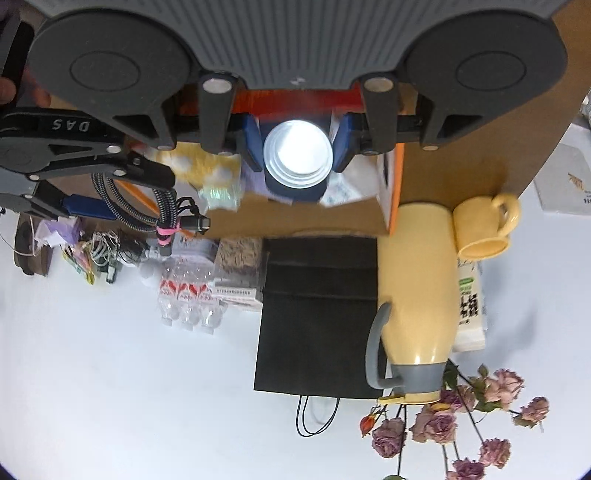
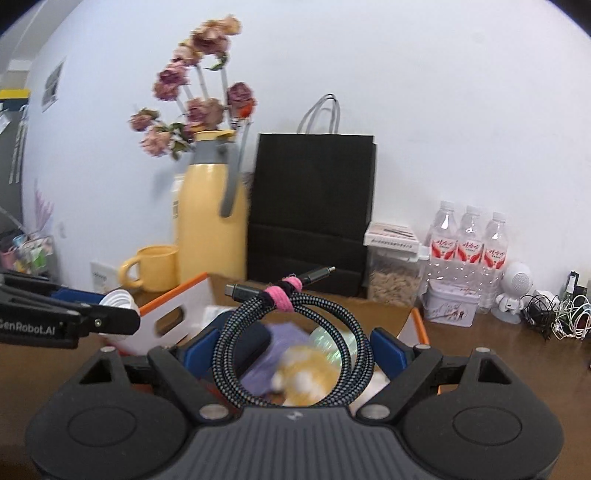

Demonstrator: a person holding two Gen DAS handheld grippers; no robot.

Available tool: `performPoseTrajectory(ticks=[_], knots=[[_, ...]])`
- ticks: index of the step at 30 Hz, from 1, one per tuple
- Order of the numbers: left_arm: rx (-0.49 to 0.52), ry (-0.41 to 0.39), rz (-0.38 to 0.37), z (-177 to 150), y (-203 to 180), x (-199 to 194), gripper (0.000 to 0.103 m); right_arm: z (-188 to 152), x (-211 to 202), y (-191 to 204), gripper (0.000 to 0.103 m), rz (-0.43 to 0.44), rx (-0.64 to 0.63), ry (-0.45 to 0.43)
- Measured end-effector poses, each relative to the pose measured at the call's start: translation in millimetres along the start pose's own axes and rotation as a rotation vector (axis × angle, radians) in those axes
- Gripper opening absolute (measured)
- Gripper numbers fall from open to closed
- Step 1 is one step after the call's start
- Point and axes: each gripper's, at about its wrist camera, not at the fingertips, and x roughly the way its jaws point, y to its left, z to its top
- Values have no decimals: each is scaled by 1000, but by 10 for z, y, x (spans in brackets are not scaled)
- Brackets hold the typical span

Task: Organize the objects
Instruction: 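Carry the lid and cable into the box and open both tools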

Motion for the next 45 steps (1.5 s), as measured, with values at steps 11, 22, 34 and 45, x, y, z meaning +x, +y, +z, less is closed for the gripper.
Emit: performPoseTrajectory(ticks=[11,22,34,45], knots=[[-70,6,20,269,37,817,41,-9,776,-284,87,-24,80,51],[-60,37,63,142,94,958,62,-109,846,-374,89,-7,94,129],[-57,-60,129,135,39,821,103,-96,760,-352,103,-22,82,116],[-49,-77,120,74,-28,741,103,-73,679,-338,103,-24,68,98]])
